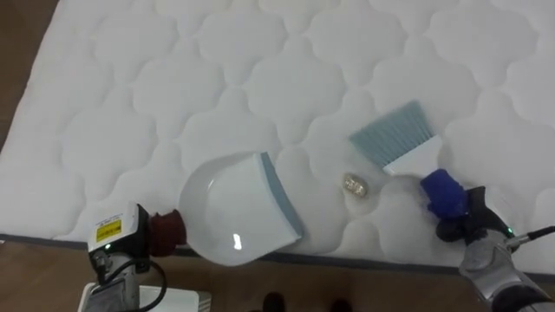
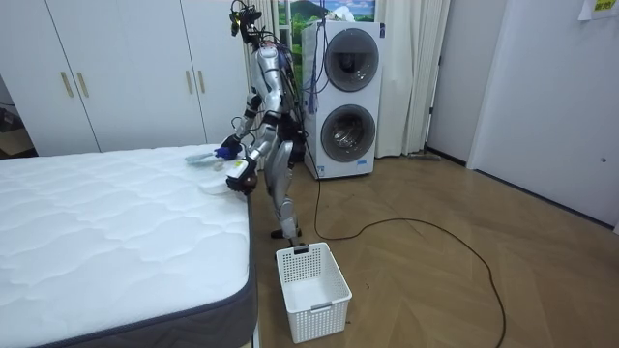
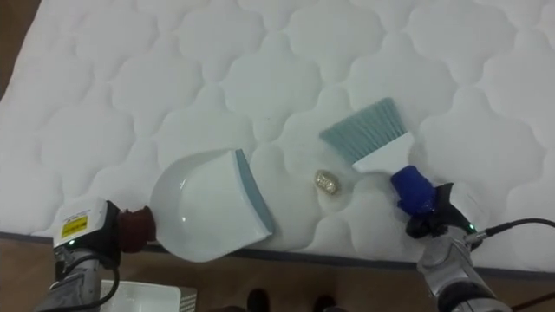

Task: Clean bed

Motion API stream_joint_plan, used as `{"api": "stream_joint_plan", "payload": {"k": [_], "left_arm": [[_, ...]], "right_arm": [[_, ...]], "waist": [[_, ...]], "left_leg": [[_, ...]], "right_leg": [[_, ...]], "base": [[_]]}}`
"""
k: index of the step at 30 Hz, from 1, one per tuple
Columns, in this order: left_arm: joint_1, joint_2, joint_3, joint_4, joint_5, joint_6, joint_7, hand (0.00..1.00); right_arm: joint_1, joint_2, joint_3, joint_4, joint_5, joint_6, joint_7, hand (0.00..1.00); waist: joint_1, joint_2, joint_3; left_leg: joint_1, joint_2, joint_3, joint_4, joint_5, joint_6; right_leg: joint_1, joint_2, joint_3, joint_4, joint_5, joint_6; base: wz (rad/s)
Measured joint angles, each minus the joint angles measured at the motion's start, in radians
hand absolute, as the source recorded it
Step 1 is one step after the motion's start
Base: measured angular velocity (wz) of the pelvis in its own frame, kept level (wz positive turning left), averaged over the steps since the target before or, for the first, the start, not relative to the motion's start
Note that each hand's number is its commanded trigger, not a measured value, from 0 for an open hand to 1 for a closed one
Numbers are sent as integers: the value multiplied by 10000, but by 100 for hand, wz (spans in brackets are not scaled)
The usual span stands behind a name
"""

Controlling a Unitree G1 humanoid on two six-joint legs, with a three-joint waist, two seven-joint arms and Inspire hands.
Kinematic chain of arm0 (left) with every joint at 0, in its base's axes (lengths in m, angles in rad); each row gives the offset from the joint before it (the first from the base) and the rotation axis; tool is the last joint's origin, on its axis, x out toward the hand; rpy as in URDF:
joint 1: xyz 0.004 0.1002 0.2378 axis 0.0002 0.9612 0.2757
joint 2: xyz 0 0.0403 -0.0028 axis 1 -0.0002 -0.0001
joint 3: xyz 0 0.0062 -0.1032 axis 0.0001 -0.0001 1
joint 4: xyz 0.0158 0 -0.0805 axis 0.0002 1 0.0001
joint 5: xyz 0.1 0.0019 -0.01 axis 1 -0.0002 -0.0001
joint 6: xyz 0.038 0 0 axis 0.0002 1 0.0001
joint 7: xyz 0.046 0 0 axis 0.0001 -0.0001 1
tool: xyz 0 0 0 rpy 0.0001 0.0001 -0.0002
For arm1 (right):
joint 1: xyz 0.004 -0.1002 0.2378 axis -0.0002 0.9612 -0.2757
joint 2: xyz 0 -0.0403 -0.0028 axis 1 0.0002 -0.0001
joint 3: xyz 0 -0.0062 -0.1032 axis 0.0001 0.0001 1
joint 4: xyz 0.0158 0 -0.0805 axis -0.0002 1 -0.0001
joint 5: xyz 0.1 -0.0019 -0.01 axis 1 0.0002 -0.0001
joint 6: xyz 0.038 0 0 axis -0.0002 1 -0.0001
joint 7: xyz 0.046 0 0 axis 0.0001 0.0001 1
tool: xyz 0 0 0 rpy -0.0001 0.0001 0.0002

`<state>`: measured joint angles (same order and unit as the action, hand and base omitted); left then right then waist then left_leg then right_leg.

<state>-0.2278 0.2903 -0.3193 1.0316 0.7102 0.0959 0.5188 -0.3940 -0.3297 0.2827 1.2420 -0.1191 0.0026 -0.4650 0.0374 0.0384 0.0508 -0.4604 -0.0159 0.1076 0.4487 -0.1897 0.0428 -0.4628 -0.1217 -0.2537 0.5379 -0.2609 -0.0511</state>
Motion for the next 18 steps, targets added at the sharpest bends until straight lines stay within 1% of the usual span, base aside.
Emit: {"api": "stream_joint_plan", "payload": {"k": [1,5,7,10,11,12,13,14,15,16,17,18], "left_arm": [[3,0,-15,-83,1,70,13,100],[-66,66,-107,-298,48,222,12,100],[-78,125,-80,-390,354,286,12,100],[-112,197,-14,-517,805,285,35,100],[-180,265,-13,-519,1035,277,112,100],[-264,369,-13,-526,1329,272,204,100],[-311,424,-22,-528,1429,273,227,100],[-380,549,-39,-556,1573,275,240,100],[-378,731,-50,-693,1701,289,246,100],[-387,940,-80,-738,1898,300,349,100],[-388,1038,-79,-755,1995,307,410,100],[-419,1190,-88,-792,2068,334,465,100]], "right_arm": [[-9,-1,-9,-2,45,0,-6,100],[-116,-12,-50,52,-130,15,91,100],[-81,-31,-265,81,-486,101,135,100],[-47,-242,-468,104,-1003,107,244,100],[-95,-399,-524,200,-1251,117,271,100],[-138,-599,-520,376,-1356,117,344,100],[-141,-714,-518,483,-1405,134,368,100],[-130,-950,-513,647,-1493,227,452,100],[-110,-1204,-513,801,-1654,402,589,100],[-111,-1505,-514,919,-1751,576,671,100],[-113,-1670,-515,961,-1896,657,671,100],[-104,-2042,-450,1019,-2349,781,687,100]], "waist": [[-17,-24,15],[-44,-145,1],[-66,-206,3],[-72,-226,7],[-72,-300,19],[-65,-369,19],[-65,-422,21],[-70,-548,19],[-69,-742,11],[-70,-887,8],[-70,-946,2],[-76,-1064,27]], "left_leg": [[-16,-5,21,2,1,1],[-62,-18,15,2,2,3],[-71,-31,13,104,1,5],[-79,-76,19,143,0,6],[-75,-131,41,143,-1,8],[-75,-139,78,144,-6,16],[-70,-140,85,149,-8,20],[-71,-132,86,197,-10,22],[-74,-110,124,217,-13,27],[-107,-26,184,257,-72,115],[-165,25,215,323,-86,125],[-191,59,238,377,-103,124]], "right_leg": [[-16,-3,3,8,-4,5],[-106,-13,42,40,-4,7],[-103,-41,64,147,-5,9],[-124,-102,93,277,-27,39],[-189,-163,144,352,-65,63],[-204,-158,199,351,-87,73],[-198,-158,205,356,-87,74],[-177,-150,214,358,-86,76],[-207,-117,288,370,-81,80],[-240,-40,316,345,-43,67],[-265,0,329,329,-16,55],[-283,26,345,320,20,38]], "base": [[0],[-2],[0],[3],[0],[0],[0],[-5],[-14],[-17],[-18],[-11]]}}
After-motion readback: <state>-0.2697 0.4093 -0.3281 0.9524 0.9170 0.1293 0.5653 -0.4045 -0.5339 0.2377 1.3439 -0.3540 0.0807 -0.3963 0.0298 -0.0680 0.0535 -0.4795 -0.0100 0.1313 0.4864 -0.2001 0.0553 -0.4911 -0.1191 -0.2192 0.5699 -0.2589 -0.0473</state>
